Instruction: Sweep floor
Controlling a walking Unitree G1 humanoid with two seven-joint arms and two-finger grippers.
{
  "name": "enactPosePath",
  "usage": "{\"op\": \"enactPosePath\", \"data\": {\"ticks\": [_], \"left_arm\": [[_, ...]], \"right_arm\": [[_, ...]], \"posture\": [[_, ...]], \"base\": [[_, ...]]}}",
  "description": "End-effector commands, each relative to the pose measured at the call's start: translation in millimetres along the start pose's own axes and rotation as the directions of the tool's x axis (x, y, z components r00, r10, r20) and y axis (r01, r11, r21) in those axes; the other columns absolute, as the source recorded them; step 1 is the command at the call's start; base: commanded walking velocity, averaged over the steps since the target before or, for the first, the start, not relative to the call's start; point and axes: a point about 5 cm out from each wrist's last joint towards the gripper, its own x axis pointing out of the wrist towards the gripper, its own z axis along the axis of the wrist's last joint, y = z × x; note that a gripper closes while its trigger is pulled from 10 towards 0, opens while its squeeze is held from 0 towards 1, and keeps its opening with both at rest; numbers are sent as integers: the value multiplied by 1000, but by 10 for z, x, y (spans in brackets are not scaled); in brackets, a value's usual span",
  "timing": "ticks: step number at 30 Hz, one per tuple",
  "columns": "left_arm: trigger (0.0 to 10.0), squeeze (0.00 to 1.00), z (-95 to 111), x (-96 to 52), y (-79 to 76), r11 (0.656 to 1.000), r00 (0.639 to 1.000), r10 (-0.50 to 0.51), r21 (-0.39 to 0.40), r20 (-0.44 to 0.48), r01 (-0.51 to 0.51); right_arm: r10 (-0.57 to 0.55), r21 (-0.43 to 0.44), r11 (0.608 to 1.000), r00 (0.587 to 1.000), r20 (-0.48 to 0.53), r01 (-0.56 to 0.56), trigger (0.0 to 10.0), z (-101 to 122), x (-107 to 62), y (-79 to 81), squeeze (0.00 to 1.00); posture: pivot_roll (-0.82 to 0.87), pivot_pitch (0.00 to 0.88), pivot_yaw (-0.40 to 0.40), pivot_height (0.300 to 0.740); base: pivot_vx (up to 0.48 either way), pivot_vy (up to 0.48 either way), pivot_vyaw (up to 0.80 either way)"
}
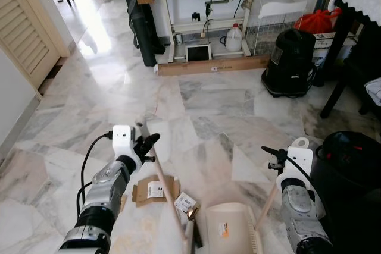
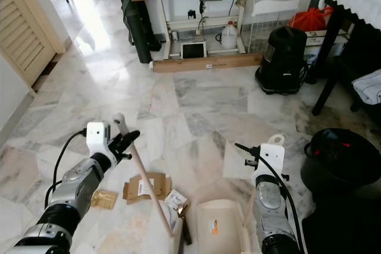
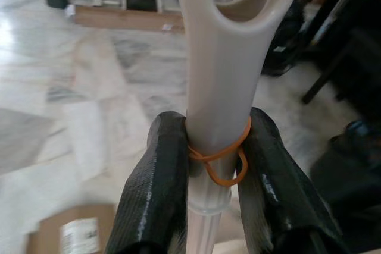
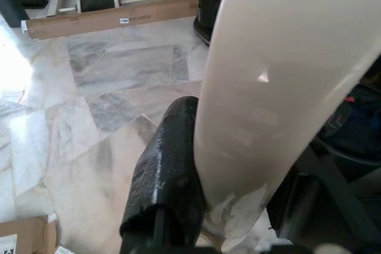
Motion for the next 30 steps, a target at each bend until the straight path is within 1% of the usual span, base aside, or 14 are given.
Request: {"op": "enactPosePath", "data": {"ticks": [1,2,5,9,11,14,16,17,19,20,21,24,27,30], "left_arm": [[10000,0,50,35,-47,996,997,-75,-43,8,75],[10000,0,52,39,-85,992,993,-120,-38,-2,120],[10000,0,60,28,-96,989,990,-144,-28,-6,144],[10000,0,119,-5,-26,993,993,-115,-14,22,115],[10000,0,129,-9,-15,994,994,-110,-11,26,110],[10000,0,226,-52,47,997,994,-73,17,77,71],[10000,0,284,-89,71,997,993,-49,57,109,43],[10000,0,284,-89,71,997,993,-49,57,109,43],[10000,0,427,-160,94,990,983,-14,138,183,-12],[10000,0,458,-174,101,987,980,-8,160,199,-25],[10000,0,550,-218,135,981,967,27,177,254,-74],[10000,0,659,-301,170,965,945,61,224,322,-139],[10000,0,676,-363,176,950,934,75,259,350,-173],[10000,0,575,-371,157,937,941,77,298,331,-182]], "right_arm": [[-2,-8,1000,1000,-13,2,10000,-11,-5,-19,0],[-1,-10,1000,1000,-15,1,10000,-8,-1,-19,0],[3,-12,1000,1000,-17,-3,10000,-7,2,-8,0],[9,-11,1000,1000,-19,-10,10000,3,10,23,0],[10,-11,1000,1000,-20,-11,10000,5,11,26,0],[13,-9,1000,1000,-23,-13,10000,15,22,42,0],[13,-8,1000,1000,-22,-13,10000,17,27,45,0],[13,-8,1000,1000,-22,-13,10000,17,27,45,0],[6,1,1000,1000,-11,-6,10000,43,44,37,0],[4,4,1000,1000,-8,-4,10000,49,49,39,0],[0,9,1000,1000,-1,0,10000,70,63,41,0],[-9,22,1000,1000,25,8,10000,124,82,45,0],[-23,50,999,998,60,20,10000,200,99,28,0],[-28,60,998,995,98,23,10000,267,109,22,0]], "posture": [[24,81,72,740],[29,81,71,740],[34,80,70,740],[44,74,69,740],[44,74,69,740],[48,67,70,740],[50,58,72,740],[50,58,72,740],[58,39,72,740],[61,32,73,740],[63,19,73,740],[61,0,76,740],[47,0,80,740],[34,0,83,740]], "base": [[0,0,0],[0,0,0],[0,0,0],[0,0,0],[0,0,0],[0,0,0],[0,0,0],[0,0,0],[0,0,0],[0,0,0],[0,0,0],[0,0,0],[0,0,0],[0,0,0]]}}
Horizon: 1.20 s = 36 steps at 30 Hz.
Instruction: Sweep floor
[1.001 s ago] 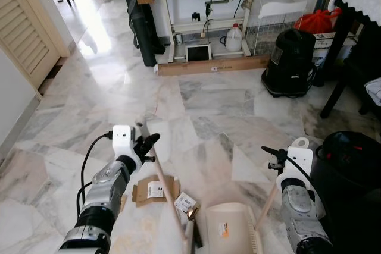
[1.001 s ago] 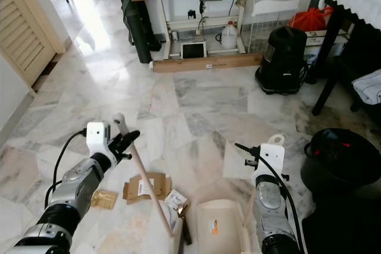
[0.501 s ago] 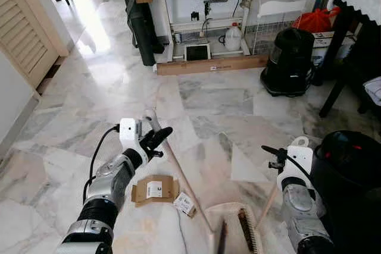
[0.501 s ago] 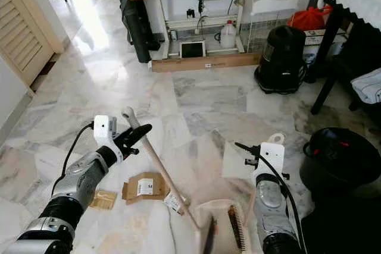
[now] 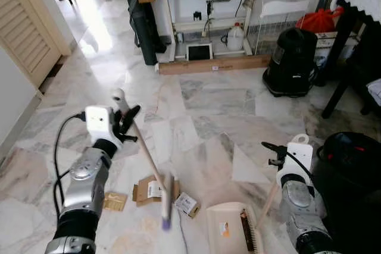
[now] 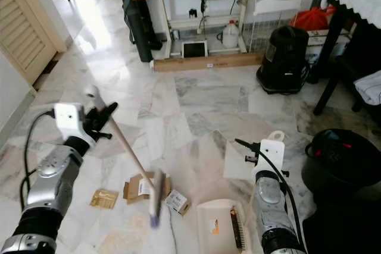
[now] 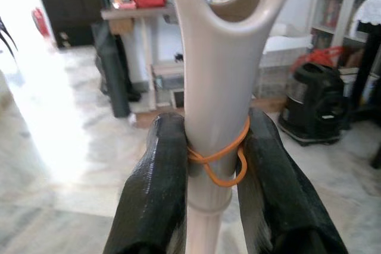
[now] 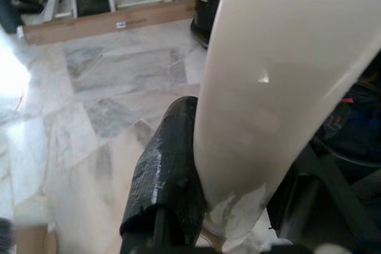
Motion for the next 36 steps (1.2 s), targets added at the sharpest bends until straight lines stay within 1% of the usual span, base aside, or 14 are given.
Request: {"op": "enactPosePath", "data": {"ticks": [1,4,6,7,11,13,17,18,21,23,27,29,34,36], "left_arm": [[10000,0,-12,-16,-10,999,1000,-2,37,9,2],[10000,0,-55,-16,-64,999,1000,9,45,7,-10],[10000,0,-81,-20,-71,999,1000,27,47,6,-28],[10000,0,-105,-34,-79,998,999,36,58,3,-36],[10000,0,-142,-64,-98,997,999,38,69,-3,-37],[10000,0,-159,-89,-101,996,999,49,77,3,-49],[10000,0,-182,-100,-102,996,998,58,74,3,-58],[10000,0,-191,-104,-111,995,998,59,76,5,-60],[10000,0,-187,-106,-113,995,998,64,80,14,-65],[10000,0,-157,-103,-89,992,996,86,87,33,-89],[10000,0,-146,-129,-67,990,994,104,93,45,-108],[10000,0,-147,-159,-53,988,993,110,99,49,-114],[10000,0,-163,-183,-37,986,992,113,115,47,-118],[10000,0,-161,-188,-30,985,992,117,118,50,-122]], "right_arm": [[7,30,1000,996,93,-10,10000,208,52,42,0],[-2,39,999,991,133,-3,10000,294,66,17,0],[-1,39,999,989,151,-5,10000,332,71,12,0],[6,35,999,985,173,-13,10000,385,72,18,0],[19,37,999,979,205,-27,10000,456,69,28,0],[36,57,997,966,257,-52,10000,573,65,42,0],[56,60,995,964,260,-73,10000,586,64,97,0],[70,63,994,962,263,-90,10000,598,50,152,0],[81,77,991,959,272,-106,10000,613,22,199,0],[93,79,990,956,278,-119,10000,620,-13,237,0],[104,72,989,955,279,-129,10000,599,-57,245,0],[105,81,988,954,283,-132,10000,583,-100,236,0],[93,94,988,958,273,-123,10000,549,-143,216,0],[92,98,988,959,269,-123,10000,551,-163,215,0]], "posture": [[32,0,80,740],[24,0,75,740],[21,0,71,740],[18,0,68,740],[15,0,62,740],[19,0,54,740],[14,0,50,740],[9,0,47,740],[18,0,36,740],[24,0,34,740],[25,0,36,740],[18,0,40,740],[14,0,36,740],[16,0,24,740]], "base": [[0,0,0],[0,0,0],[0,0,0],[0,0,0],[0,0,0],[0,0,0],[0,0,0],[0,0,0],[0,0,0],[0,0,0],[0,0,0],[0,0,541],[0,0,645],[0,0,641]]}}
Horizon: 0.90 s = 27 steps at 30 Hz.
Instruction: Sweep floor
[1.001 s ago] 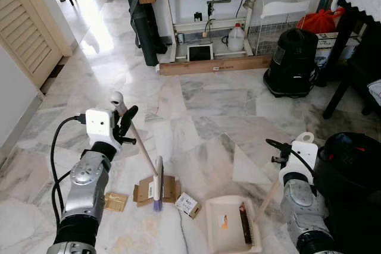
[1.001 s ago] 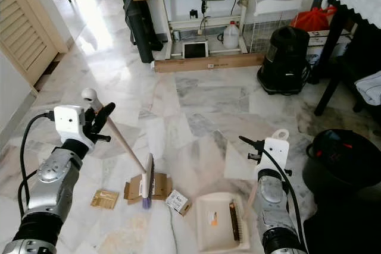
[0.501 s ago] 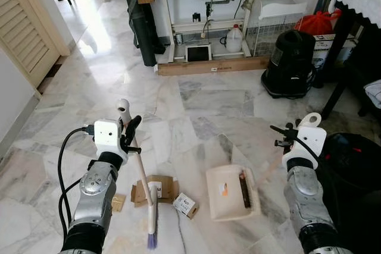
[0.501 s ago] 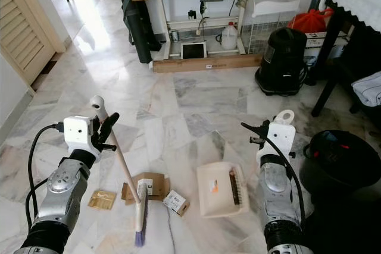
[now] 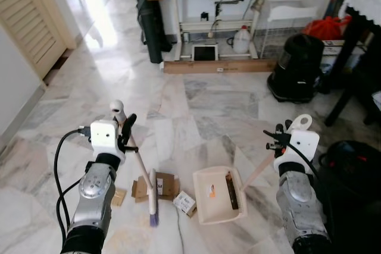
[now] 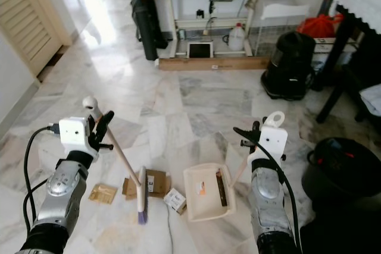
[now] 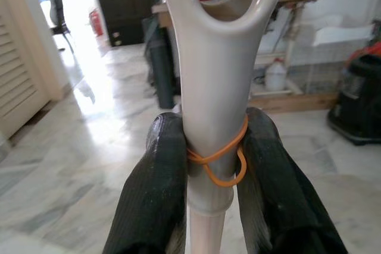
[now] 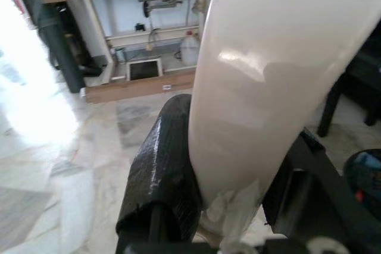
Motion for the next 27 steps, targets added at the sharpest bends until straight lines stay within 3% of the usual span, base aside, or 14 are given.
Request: {"op": "enactPosePath", "data": {"ticks": [1,17,27], "left_arm": [[10000,0,113,25,73,999,998,18,32,58,-20],[10000,0,80,35,-115,999,999,-20,27,49,18],[10000,0,52,29,-148,1000,999,-17,22,29,17]], "right_arm": [[10,22,1000,998,56,-11,10000,149,19,51,0],[-20,5,1000,998,59,20,10000,263,103,-78,0],[8,13,1000,999,34,-9,10000,220,45,19,0]], "posture": [[17,0,20,740],[25,0,33,740],[22,0,30,740]], "base": [[0,0,625],[0,0,618],[0,0,704]]}}
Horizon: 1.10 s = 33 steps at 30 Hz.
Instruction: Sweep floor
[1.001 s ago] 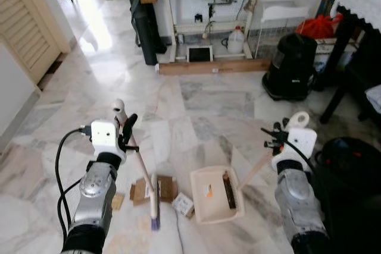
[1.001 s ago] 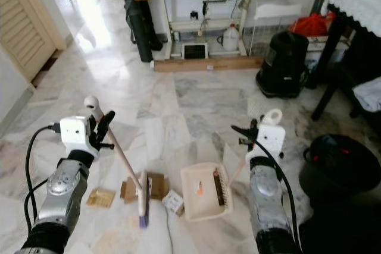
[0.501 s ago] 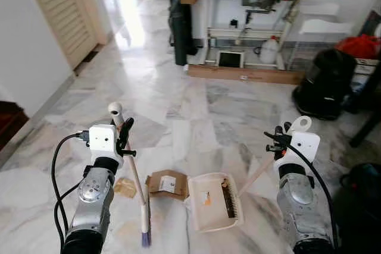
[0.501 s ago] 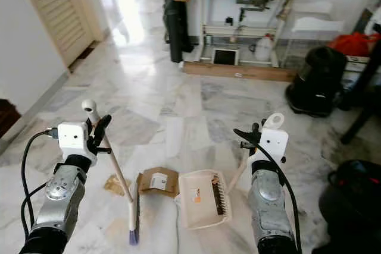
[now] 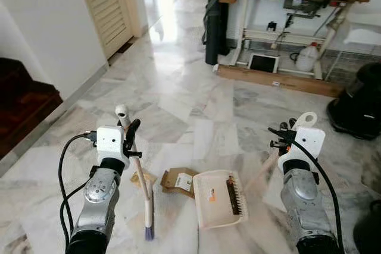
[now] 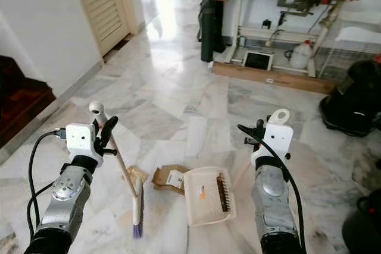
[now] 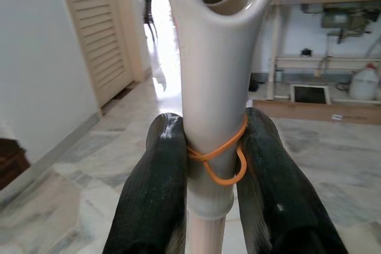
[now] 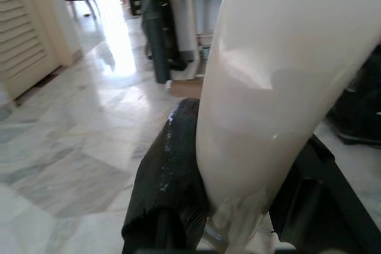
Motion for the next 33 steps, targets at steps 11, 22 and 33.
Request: {"op": "enactPosePath", "data": {"ticks": [11,22,33], "left_arm": [[10000,0,59,25,-3,1000,1000,-3,25,17,3],[10000,0,41,-13,24,1000,1000,24,17,5,-24],[10000,0,54,15,14,1000,1000,24,10,5,-24]], "right_arm": [[10,7,1000,999,53,-10,10000,156,34,40,0],[20,14,1000,999,42,-20,10000,134,12,81,0],[20,14,1000,999,42,-20,10000,141,10,85,0]], "posture": [[28,0,31,740],[37,0,27,740],[34,0,21,740]], "base": [[0,0,797],[0,0,800],[0,0,800]]}}
